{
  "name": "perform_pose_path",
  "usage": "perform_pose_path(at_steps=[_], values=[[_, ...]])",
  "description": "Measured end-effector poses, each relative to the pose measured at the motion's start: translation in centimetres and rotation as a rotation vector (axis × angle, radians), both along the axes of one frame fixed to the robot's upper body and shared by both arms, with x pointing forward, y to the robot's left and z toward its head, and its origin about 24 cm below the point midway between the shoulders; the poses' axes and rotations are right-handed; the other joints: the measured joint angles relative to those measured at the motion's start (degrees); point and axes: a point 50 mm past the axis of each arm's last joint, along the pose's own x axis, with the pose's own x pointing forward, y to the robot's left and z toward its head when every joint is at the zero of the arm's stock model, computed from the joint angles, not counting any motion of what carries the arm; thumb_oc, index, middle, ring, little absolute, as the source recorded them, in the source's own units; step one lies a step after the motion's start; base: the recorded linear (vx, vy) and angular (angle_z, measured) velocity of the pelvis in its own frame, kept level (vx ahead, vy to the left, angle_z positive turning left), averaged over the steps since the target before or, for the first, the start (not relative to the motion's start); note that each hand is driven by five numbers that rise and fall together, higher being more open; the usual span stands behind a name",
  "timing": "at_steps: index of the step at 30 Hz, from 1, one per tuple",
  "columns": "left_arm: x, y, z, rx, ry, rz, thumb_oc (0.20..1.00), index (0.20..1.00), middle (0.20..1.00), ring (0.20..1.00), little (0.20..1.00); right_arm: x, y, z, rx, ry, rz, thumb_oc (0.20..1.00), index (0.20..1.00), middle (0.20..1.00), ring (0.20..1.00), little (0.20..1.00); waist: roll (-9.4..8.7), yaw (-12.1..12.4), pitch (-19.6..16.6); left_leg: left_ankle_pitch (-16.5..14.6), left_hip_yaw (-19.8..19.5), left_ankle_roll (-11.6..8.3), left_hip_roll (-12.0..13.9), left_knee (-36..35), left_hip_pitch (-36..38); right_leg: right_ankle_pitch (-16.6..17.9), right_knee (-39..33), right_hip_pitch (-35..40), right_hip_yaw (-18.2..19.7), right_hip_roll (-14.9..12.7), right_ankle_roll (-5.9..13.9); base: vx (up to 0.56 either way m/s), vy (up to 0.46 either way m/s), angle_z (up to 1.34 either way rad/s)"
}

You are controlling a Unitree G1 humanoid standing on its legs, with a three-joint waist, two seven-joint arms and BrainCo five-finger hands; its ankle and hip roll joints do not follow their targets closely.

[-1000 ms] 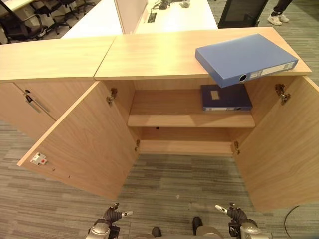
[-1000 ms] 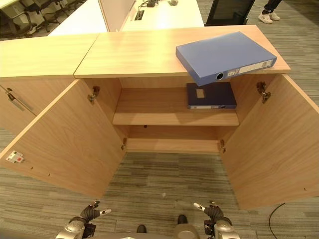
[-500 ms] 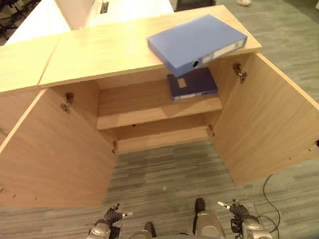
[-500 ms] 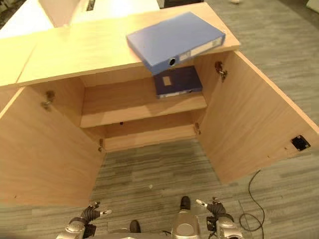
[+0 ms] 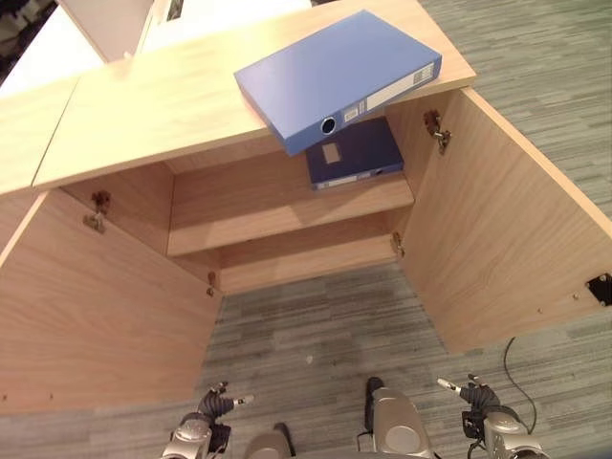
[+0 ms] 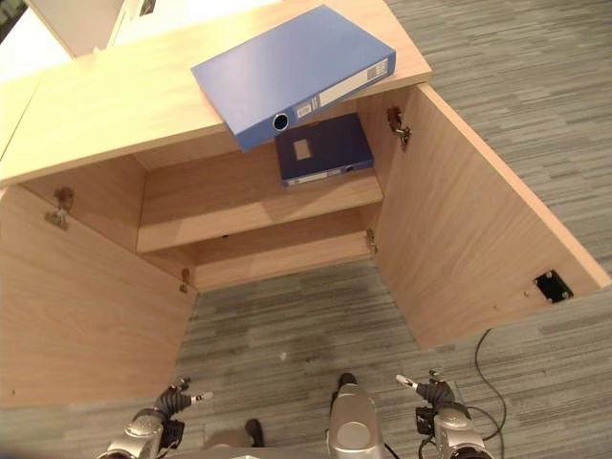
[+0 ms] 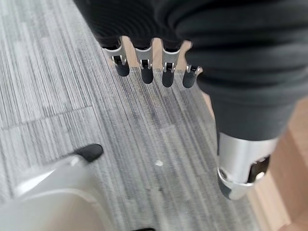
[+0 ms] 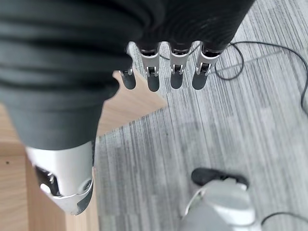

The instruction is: Put the empty folder in the office cabinet

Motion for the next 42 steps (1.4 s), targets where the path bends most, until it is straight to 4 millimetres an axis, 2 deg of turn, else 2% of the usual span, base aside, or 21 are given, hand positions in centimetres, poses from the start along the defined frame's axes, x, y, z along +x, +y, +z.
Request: perform_pose_path(at_steps=[1, 2, 3, 4, 6, 7, 8, 10, 12, 13, 19, 22, 24, 25, 26, 28, 31, 36, 37, 40, 42], values=[[-0.2, 0.1, -0.1, -0.001, 0.007, 0.011, 1.000, 1.000, 1.000, 1.000, 1.000, 0.1, 0.2, 0.0, 0.004, -0.002, 0.002, 1.000, 1.000, 1.000, 1.000, 1.000, -1.30, 0.4, 0.7, 3.1, -0.7, -0.81, -0.1, 0.9, -0.1, -0.1, -0.5, 1.2, 0.0, 0.1, -0.62, 0.18, -0.097, 0.02], [-0.2, 0.1, -0.1, -0.001, 0.008, 0.011, 1.000, 1.000, 1.000, 1.000, 1.000, 0.1, 0.3, -0.1, 0.006, -0.003, 0.002, 1.000, 1.000, 1.000, 1.000, 1.000, -2.15, 0.4, 1.2, 4.2, -0.4, -0.62, -0.1, 1.9, -0.9, -0.2, -1.4, 2.4, -0.3, 0.1, -1.01, 0.14, -0.043, 0.10], [0.0, 0.0, 0.0, -0.003, 0.002, 0.006, 1.000, 1.000, 1.000, 1.000, 1.000, 0.2, 0.2, 0.0, 0.003, -0.005, 0.001, 1.000, 1.000, 1.000, 1.000, 1.000, -3.16, 0.4, 1.6, 3.7, 0.6, -0.15, 0.0, 2.9, -1.8, -0.3, -1.7, 2.9, -0.4, 0.1, -1.25, 0.23, -0.009, 0.08], [0.3, -0.2, 0.1, -0.006, -0.010, -0.002, 1.000, 1.000, 1.000, 1.000, 1.000, 0.0, 0.1, -0.1, -0.004, 0.002, -0.007, 1.000, 1.000, 1.000, 1.000, 1.000, -3.73, 0.7, 1.9, 2.3, 3.2, 1.71, 0.0, 0.9, -2.3, 0.3, -2.8, 3.4, -0.6, 0.5, -0.96, 0.24, 0.033, -0.02], [0.1, -0.2, 0.0, -0.007, -0.005, 0.000, 1.000, 1.000, 1.000, 1.000, 1.000, 0.0, 0.0, 0.0, -0.007, 0.002, -0.010, 1.000, 1.000, 1.000, 1.000, 1.000, -3.27, 0.8, 2.2, 2.0, 3.9, 1.71, 0.4, -3.9, -3.1, 0.8, -5.1, 5.1, -0.9, 2.3, -1.08, 0.24, 0.052, -0.05], [0.2, -0.2, 0.1, -0.007, -0.008, -0.001, 1.000, 1.000, 1.000, 1.000, 1.000, -0.3, 0.1, -0.2, -0.005, 0.011, -0.013, 1.000, 1.000, 1.000, 1.000, 1.000, -3.06, 1.0, 2.1, 1.9, 4.3, 1.83, 0.4, -9.5, -2.7, 1.6, -7.3, 6.4, -1.2, 3.4, -0.60, 0.23, 0.070, -0.11], [0.4, -0.2, 0.2, -0.007, -0.016, -0.004, 1.000, 1.000, 1.000, 1.000, 1.000, -1.0, 0.0, -0.5, -0.004, 0.039, -0.021, 1.000, 1.000, 1.000, 1.000, 1.000, -2.20, 2.1, 1.7, 2.1, 4.8, 1.71, 0.2, -18.5, -1.5, 3.9, -10.9, 8.5, -1.4, 5.0, -1.34, 0.18, 0.045, -0.24], [0.0, 0.2, 0.0, 0.004, 0.001, 0.004, 1.000, 1.000, 1.000, 1.000, 1.000, -1.0, 0.1, -0.6, -0.006, 0.049, -0.016, 1.000, 1.000, 1.000, 1.000, 1.000, -1.53, 3.4, 1.5, 2.4, 3.7, 1.20, 0.3, -25.7, -0.6, 4.9, -13.7, 11.2, -0.6, 7.6, -2.22, 0.19, 0.066, -0.42], [-0.3, 0.3, 0.0, 0.005, 0.009, 0.004, 1.000, 1.000, 1.000, 1.000, 1.000, -1.2, 0.2, -0.7, -0.002, 0.049, -0.011, 1.000, 1.000, 1.000, 1.000, 1.000, -1.58, 2.9, 1.3, 2.5, 3.6, 1.22, 0.3, -22.8, -0.3, 5.0, -16.0, 14.2, -1.0, 8.5, -2.56, 0.16, 0.088, -0.24], [-1.1, 0.3, -0.3, 0.000, 0.027, 0.005, 1.000, 1.000, 1.000, 1.000, 1.000, -2.0, 0.2, -1.0, 0.000, 0.070, -0.016, 1.000, 1.000, 1.000, 1.000, 1.000, -1.77, 3.1, 0.2, 2.5, 3.6, 1.21, 0.2, -22.4, 1.4, 5.0, -17.0, 15.5, -0.9, 8.8, -2.59, 0.15, 0.078, -0.17], [-0.6, 0.2, -0.1, -0.001, 0.012, -0.003, 1.000, 1.000, 1.000, 1.000, 1.000, -2.6, 0.8, -1.4, 0.011, 0.097, 0.008, 1.000, 1.000, 1.000, 1.000, 1.000, -1.48, 3.0, -1.8, 2.3, 5.3, 1.50, 0.2, -26.3, 7.5, 5.0, -18.0, 17.4, -0.1, 8.4, -2.60, 0.10, 0.081, -0.03], [-0.7, 0.2, -0.2, -0.001, 0.016, -0.004, 1.000, 1.000, 1.000, 1.000, 1.000, -2.4, 1.2, -1.5, 0.019, 0.092, 0.013, 1.000, 1.000, 1.000, 1.000, 1.000, -1.28, 3.1, -2.4, 2.6, 5.5, 3.59, -0.4, -26.9, 8.7, 4.7, -18.2, 17.5, 0.1, 7.6, -1.86, 0.06, 0.078, 0.06], [-0.7, 0.4, -0.1, 0.008, 0.019, -0.008, 1.000, 1.000, 1.000, 1.000, 1.000, -2.5, 1.8, -1.8, 0.042, 0.093, 0.017, 1.000, 1.000, 1.000, 1.000, 1.000, -1.60, 3.2, -3.0, 2.0, 5.8, 4.47, -2.1, -28.0, 9.1, 4.6, -18.1, 17.2, 0.4, 6.1, 0.09, 0.07, 0.081, 0.16], [-0.9, 0.4, -0.2, 0.012, 0.026, -0.016, 1.000, 1.000, 1.000, 1.000, 1.000, -2.5, 2.1, -1.9, 0.052, 0.095, 0.019, 1.000, 1.000, 1.000, 1.000, 1.000, -0.65, 3.3, -3.8, 0.3, 5.9, 6.05, -2.6, -29.1, 9.2, 4.8, -18.0, 16.6, 0.6, 5.5, 1.49, 0.07, 0.083, 0.13], [-0.9, 0.4, -0.2, 0.011, 0.026, -0.016, 1.000, 1.000, 1.000, 1.000, 1.000, -2.5, 2.1, -1.9, 0.054, 0.095, 0.018, 1.000, 1.000, 1.000, 1.000, 1.000, 0.10, 3.3, -4.2, -1.2, 6.0, 6.39, -2.6, -29.1, 9.1, 4.9, -17.9, 16.4, 0.6, 5.5, 2.03, 0.05, 0.070, 0.02], [-1.2, 0.6, -0.3, 0.015, 0.035, -0.012, 1.000, 1.000, 1.000, 1.000, 1.000, -2.6, 2.4, -2.0, 0.067, 0.098, 0.021, 1.000, 1.000, 1.000, 1.000, 1.000, 0.02, 3.6, -4.8, -1.8, 6.6, 7.19, -3.6, -29.1, 9.1, 4.9, -17.3, 16.0, 1.7, 4.4, 2.98, 0.02, 0.043, -0.14], [-3.2, 0.7, -0.8, 0.015, 0.084, 0.001, 1.000, 1.000, 1.000, 1.000, 1.000, -3.4, 2.4, -2.2, 0.068, 0.115, 0.016, 1.000, 1.000, 1.000, 1.000, 1.000, 0.37, 3.5, -6.8, -2.7, 7.7, 7.93, -5.4, -29.6, 9.1, 5.0, -16.9, 15.4, 3.1, 2.5, 4.58, 0.03, 0.062, -0.17], [-3.8, 0.7, -1.0, 0.014, 0.099, 0.004, 1.000, 1.000, 1.000, 1.000, 1.000, -3.7, 2.4, -2.3, 0.069, 0.119, 0.015, 1.000, 1.000, 1.000, 1.000, 1.000, 0.00, 3.4, -7.4, -2.7, 8.4, 8.41, -5.9, -29.6, 8.8, 5.5, -17.2, 15.0, 3.3, 2.0, 4.89, 0.01, 0.045, -0.06], [-3.7, 0.7, -1.0, 0.013, 0.096, 0.003, 1.000, 1.000, 1.000, 1.000, 1.000, -3.7, 2.4, -2.3, 0.068, 0.118, 0.015, 1.000, 1.000, 1.000, 1.000, 1.000, -0.21, 3.5, -7.6, -2.3, 8.5, 8.98, -5.9, -29.5, 8.6, 5.5, -17.2, 14.8, 3.3, 2.0, 4.93, 0.00, 0.000, 0.00], [-3.3, 0.5, -0.9, 0.009, 0.081, -0.002, 1.000, 1.000, 1.000, 1.000, 1.000, -3.5, 2.3, -2.2, 0.067, 0.113, 0.015, 1.000, 1.000, 1.000, 1.000, 1.000, -0.98, 4.0, -7.9, -2.0, 8.7, 8.95, -6.0, -29.1, 8.6, 5.8, -17.4, 14.5, 3.1, 1.8, 5.09, -0.02, 0.120, -0.01], [-2.4, 0.3, -0.6, 0.000, 0.059, -0.019, 1.000, 1.000, 1.000, 1.000, 1.000, -3.4, 2.1, -2.1, 0.061, 0.111, 0.015, 1.000, 1.000, 1.000, 1.000, 1.000, -1.17, 4.8, -7.6, -2.1, 9.1, 9.29, -6.2, -28.8, 8.2, 4.8, -15.1, 13.0, 3.4, 1.4, 5.45, -0.09, 0.116, -0.07]])
